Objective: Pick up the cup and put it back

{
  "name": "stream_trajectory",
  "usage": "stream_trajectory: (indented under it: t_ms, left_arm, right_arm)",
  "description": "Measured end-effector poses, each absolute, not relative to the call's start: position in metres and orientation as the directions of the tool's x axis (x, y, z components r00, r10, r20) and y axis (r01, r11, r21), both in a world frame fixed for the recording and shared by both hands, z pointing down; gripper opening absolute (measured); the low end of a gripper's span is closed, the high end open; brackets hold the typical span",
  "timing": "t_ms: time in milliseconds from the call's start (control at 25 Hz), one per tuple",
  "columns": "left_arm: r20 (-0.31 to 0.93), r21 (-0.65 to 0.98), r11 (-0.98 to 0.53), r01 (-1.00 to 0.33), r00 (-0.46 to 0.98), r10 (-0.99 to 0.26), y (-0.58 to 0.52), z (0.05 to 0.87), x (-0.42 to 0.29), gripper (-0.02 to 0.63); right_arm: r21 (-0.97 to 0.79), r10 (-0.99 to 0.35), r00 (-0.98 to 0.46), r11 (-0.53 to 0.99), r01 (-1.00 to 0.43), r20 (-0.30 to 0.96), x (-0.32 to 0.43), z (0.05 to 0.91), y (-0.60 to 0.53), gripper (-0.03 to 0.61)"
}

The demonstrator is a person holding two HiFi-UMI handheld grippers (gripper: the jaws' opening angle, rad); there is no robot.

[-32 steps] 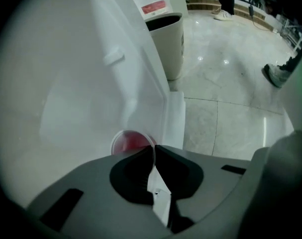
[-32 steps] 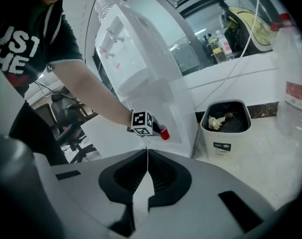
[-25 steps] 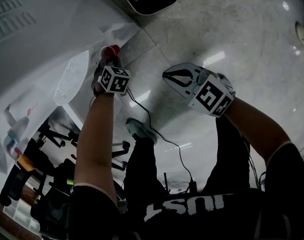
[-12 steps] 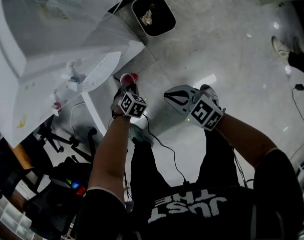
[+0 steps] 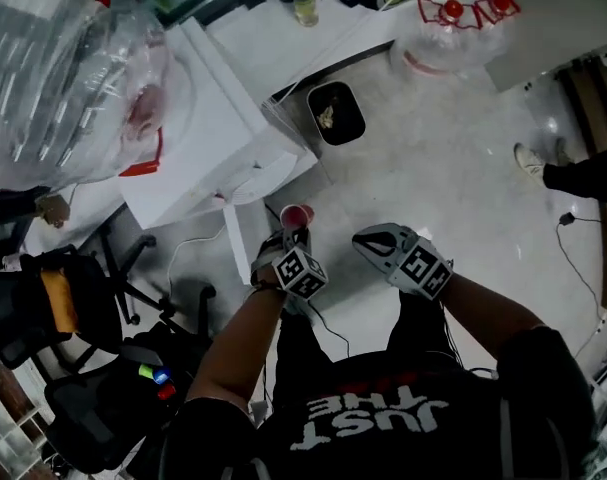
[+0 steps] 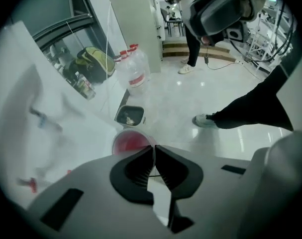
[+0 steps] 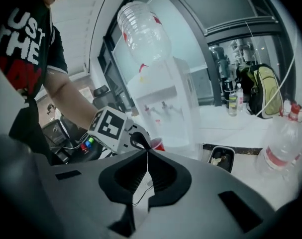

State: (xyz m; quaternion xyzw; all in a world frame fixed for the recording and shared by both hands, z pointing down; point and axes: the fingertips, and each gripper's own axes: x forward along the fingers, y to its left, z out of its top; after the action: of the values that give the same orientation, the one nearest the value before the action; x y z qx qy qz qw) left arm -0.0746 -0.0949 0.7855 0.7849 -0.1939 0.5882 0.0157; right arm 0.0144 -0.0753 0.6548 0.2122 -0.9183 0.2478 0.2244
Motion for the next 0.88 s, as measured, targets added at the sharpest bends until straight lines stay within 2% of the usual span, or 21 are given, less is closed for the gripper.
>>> stream_trajectory:
  t_ms: [320,520,680,880]
  left_arm:
    - [0.882,-0.199,-0.919,-0.341,0.346,-0.320,-0.082,0.587,-0.092,0.025]
    - [0.810,-0.293,-0.891,-0.346,0.406,-0.424,-0.089,0.450,-0.117,0.025]
    - [0.733,-0.388,-0.852,-0.351,0.443,-0.516,-0.083,0.345,-0.141,0.024]
    - [0.637,-0.499,-0.788,-0.360,0.465,-0.615,-0.068,0.246,-0.178,0.024]
  right_arm:
    - [-0.294,-0.291,-0.841,0.843,-0.451,0.456,-0.017,0.496,-0.084,0.035]
    - [-0.183,-0.267,-0.869,0.912,-0.368,0.417,-0.045,0.382,-0.097,0.035]
    - [-0.162,-0.266,-0.904,0.929,-0.334,0.335,-0.069,0.297,-0.098,0.035]
    - [-0.085,-0.248,-0.936,0.957,-0.277,0.252,-0.104,0.220,-0.087,0.035]
